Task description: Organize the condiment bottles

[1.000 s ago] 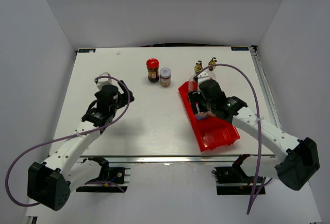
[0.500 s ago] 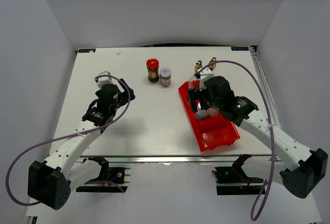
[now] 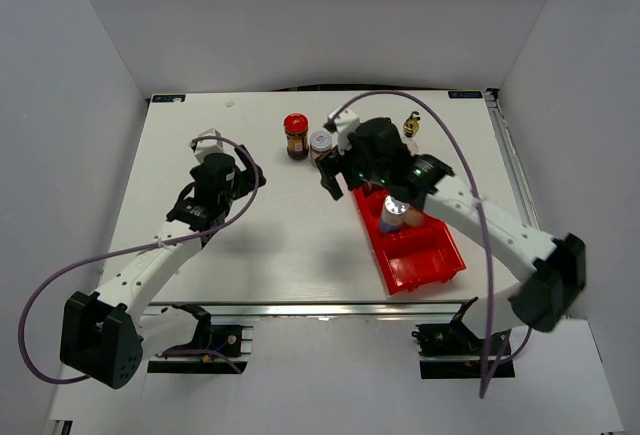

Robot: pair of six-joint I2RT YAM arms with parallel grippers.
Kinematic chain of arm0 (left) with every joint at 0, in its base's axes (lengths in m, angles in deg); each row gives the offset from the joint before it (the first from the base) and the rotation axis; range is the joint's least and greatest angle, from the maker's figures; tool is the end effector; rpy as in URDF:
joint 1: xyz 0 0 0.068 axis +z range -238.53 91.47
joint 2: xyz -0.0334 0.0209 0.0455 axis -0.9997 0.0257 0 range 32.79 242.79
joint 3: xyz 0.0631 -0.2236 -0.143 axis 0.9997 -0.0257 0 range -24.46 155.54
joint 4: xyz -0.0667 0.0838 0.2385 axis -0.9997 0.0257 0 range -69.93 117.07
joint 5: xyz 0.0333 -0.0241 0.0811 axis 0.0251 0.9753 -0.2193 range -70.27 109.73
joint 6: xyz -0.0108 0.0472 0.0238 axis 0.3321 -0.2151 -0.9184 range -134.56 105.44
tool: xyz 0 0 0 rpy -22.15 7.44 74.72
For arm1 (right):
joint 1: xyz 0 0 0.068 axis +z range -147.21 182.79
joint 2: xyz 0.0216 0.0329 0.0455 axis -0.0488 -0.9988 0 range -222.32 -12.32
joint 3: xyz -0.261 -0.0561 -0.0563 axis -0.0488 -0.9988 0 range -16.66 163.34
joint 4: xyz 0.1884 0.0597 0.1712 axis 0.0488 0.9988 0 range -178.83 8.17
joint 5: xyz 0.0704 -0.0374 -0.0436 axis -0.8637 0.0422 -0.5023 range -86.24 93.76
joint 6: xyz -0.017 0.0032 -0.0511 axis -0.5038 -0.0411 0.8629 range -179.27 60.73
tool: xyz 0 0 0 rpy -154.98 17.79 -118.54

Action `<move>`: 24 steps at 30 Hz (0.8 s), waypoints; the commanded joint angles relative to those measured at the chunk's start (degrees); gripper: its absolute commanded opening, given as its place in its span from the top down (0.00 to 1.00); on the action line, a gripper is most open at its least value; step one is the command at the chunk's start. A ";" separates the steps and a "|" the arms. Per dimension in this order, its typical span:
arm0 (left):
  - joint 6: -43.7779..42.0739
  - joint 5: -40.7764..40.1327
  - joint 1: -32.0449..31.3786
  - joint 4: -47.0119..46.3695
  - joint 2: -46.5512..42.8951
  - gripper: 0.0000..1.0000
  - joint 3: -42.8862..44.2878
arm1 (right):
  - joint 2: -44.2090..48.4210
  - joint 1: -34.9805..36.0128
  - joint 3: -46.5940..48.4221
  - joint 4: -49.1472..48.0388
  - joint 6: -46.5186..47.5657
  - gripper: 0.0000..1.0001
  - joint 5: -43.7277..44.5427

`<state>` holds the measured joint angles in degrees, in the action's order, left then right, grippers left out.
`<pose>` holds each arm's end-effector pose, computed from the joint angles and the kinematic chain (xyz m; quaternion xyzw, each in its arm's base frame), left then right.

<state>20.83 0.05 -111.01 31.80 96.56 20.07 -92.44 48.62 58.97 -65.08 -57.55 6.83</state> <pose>0.2324 -0.0832 0.2708 -0.1800 0.8425 -0.1048 0.4968 0.2244 0.2283 0.3624 -0.3332 0.7907 0.1714 0.4842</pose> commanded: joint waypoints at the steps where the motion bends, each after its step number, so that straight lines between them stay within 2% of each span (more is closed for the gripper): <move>1: -1.82 -2.46 -0.20 -0.65 1.09 0.02 3.98 | -7.31 -0.21 9.22 -3.36 0.66 0.10 1.32; 8: -4.10 -4.31 0.42 -0.91 2.76 0.02 5.74 | -29.97 -2.84 30.67 -1.16 2.24 0.11 1.15; 15: -4.81 -4.05 2.35 -1.71 2.59 0.02 5.74 | -44.94 -4.34 45.53 -3.53 4.08 0.10 2.46; 19: -4.46 -5.02 2.62 -1.53 3.55 0.02 6.18 | -49.52 -5.83 48.73 -6.50 4.08 0.11 2.56; 24: -4.46 -5.45 2.62 -1.71 4.61 0.02 6.35 | -53.91 -6.97 50.66 -10.21 6.11 0.11 -1.57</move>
<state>16.75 -4.22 -108.56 31.10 101.13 24.27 -145.15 42.21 105.46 -70.13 -53.38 7.45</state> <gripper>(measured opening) 0.981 0.895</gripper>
